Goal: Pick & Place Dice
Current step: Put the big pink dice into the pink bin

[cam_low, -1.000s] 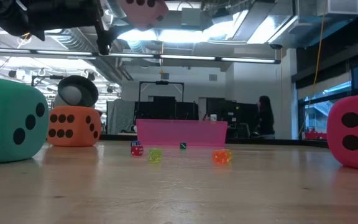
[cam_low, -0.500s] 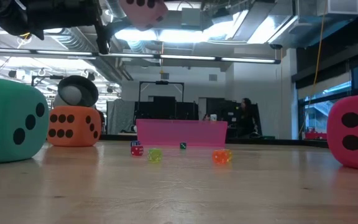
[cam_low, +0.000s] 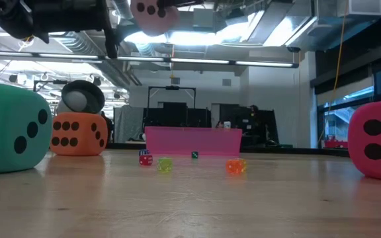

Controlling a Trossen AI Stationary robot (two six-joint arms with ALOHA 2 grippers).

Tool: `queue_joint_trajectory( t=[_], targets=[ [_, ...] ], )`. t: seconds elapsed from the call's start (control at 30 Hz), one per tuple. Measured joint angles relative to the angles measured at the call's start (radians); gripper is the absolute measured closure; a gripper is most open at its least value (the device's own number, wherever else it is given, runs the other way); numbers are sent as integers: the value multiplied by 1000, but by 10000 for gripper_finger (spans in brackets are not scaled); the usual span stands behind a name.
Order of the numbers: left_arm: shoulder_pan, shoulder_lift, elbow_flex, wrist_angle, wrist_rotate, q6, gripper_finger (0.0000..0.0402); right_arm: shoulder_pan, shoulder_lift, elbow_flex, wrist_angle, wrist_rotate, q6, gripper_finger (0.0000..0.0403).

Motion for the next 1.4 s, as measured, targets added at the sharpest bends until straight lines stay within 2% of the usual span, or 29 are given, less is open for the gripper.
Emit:
queue_joint_trajectory(
  t=[0.1, 0.2, 0.3, 0.53, 0.73, 0.87, 1.03, 1.4],
  targets=[
    [0, 0, 4, 11, -4, 54, 154, 1, 2, 0, -3, 46, 53, 9],
    [0, 0, 4, 9, -14, 86, 154, 0, 4, -2, -10, 63, 59, 12],
    [1, 0, 4, 9, -17, 109, 154, 7, 4, -2, -1, 88, 32, 15],
    [21, 0, 6, 38, -6, 159, 157, 44, 6, -2, -6, 251, -66, 8],
    [49, 3, 1, 28, 0, 171, 196, 71, 4, 0, 15, 325, -97, 7],
    [59, 2, 0, 28, 4, 168, 228, 65, 1, 2, 3, 330, -87, 7],
    [60, 2, 0, 32, 20, 156, 250, 40, 1, 2, -42, 276, -29, 22],
    [59, 1, 0, 38, 80, 130, 240, 32, 1, 2, -62, 313, -39, 62]
  ],
)
